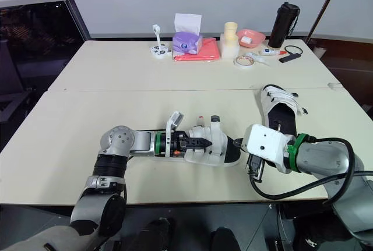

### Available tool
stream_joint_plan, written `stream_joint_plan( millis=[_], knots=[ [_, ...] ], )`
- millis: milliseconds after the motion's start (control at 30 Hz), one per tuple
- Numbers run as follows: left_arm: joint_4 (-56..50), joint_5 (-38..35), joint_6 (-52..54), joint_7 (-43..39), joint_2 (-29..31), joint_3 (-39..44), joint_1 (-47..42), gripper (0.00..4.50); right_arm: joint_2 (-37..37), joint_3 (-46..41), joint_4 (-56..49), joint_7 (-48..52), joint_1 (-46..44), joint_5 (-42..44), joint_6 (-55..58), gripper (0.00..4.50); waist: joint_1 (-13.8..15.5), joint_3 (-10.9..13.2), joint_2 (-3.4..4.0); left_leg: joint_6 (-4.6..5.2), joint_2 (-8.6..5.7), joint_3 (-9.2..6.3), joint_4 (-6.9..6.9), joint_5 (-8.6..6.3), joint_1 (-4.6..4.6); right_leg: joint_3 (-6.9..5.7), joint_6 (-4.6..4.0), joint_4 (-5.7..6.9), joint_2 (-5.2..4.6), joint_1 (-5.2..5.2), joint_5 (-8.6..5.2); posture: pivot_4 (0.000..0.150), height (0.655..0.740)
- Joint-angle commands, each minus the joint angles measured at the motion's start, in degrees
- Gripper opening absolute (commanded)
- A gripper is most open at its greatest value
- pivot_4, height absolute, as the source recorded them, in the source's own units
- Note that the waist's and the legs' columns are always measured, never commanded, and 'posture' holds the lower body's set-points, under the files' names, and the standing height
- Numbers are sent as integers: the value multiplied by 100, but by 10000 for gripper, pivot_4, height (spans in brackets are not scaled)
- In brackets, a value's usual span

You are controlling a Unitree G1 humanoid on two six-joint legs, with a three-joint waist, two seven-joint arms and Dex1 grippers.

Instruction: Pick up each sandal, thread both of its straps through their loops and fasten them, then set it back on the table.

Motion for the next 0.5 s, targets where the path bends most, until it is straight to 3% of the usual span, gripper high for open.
stream_joint_plan(
  millis=[33, 267, 500],
  knots=[
    [-227, -557, -65, -393, 391, 604, -28, 227, -2, -57, -151, -77, -9, 25, -42, 0, -25, 1, 1, 0, 3, 2, -2, 0, 0, 1, -1, 0, 3, -3, 1, 1500, 7400],
    [534, -1188, -563, -386, 1022, 1881, -623, 227, 4, 139, -1, -108, -120, -13, -184, 0, -137, 7, -1, 0, 6, -2, -25, 1, -8, 2, 3, 0, 8, -25, 4, 1500, 7400],
    [1111, -291, -2810, 534, 194, 1632, -1186, 227, 11, 474, 321, -94, -463, -72, -449, 0, -23, 8, -4, 1, -2, -6, -8, 1, -18, 2, 31, -27, -1, -5, 20, 1500, 7400]
  ],
)
